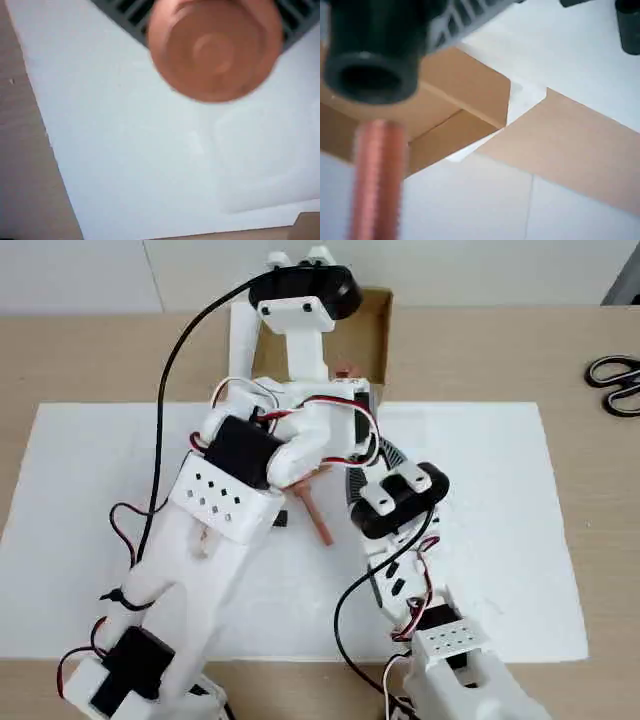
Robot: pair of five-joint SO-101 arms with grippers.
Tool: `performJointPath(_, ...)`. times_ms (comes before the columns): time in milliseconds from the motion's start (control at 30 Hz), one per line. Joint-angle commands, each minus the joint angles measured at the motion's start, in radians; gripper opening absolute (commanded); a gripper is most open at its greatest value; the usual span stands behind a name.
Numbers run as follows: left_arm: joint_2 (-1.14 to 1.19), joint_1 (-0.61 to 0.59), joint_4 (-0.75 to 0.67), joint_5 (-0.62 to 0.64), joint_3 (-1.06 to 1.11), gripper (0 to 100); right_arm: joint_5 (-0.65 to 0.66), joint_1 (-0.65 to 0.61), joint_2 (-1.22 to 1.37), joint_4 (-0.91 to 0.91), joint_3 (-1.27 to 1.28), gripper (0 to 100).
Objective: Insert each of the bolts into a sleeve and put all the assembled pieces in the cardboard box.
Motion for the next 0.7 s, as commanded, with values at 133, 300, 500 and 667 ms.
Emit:
performJointPath(133,-0.054,0.015,-0.04,0.008,0.016,1,0.008,0.004,-0.018,-0.001,-0.066,0.3)
performJointPath(300,-0.054,0.014,-0.064,0.008,0.07,1,0.008,0.004,-0.021,-0.001,-0.066,0.3)
performJointPath(500,-0.054,0.011,-0.112,0.006,0.11,1,0.009,0.004,-0.022,-0.001,-0.066,0.3)
performJointPath(667,-0.054,0.034,-0.107,0.003,0.131,2,0.012,0.004,-0.024,-0.001,-0.066,0.3)
